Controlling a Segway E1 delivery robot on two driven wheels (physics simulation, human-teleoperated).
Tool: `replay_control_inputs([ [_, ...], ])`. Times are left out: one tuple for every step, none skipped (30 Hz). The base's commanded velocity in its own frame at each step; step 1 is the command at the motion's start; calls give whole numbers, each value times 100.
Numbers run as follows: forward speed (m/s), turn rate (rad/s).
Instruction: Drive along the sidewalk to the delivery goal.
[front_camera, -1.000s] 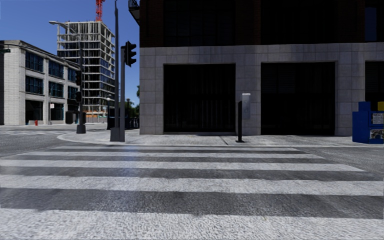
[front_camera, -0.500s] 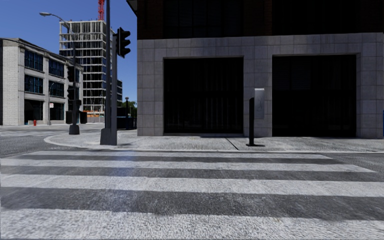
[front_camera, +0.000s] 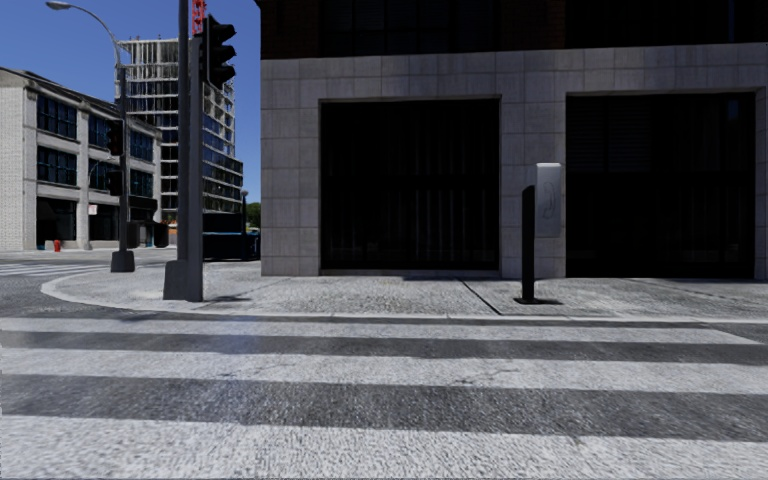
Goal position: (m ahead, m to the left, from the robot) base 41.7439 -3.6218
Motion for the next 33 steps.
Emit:
replay_control_inputs([
  [200,0],
  [200,0],
  [200,0],
  [200,0],
  [200,0],
  [200,0],
  [200,0],
  [200,0],
  [200,0],
  [200,0],
  [200,0],
  [200,0],
  [200,0],
  [200,0],
  [200,0],
  [200,0],
  [200,0],
  [200,0],
  [200,0],
  [200,0],
  [200,0],
  [200,0],
  [200,0],
  [200,0],
  [200,0],
  [200,0],
  [200,0],
  [200,0],
  [198,0],
  [191,0],
  [185,0],
  [182,0],
  [182,0],
])
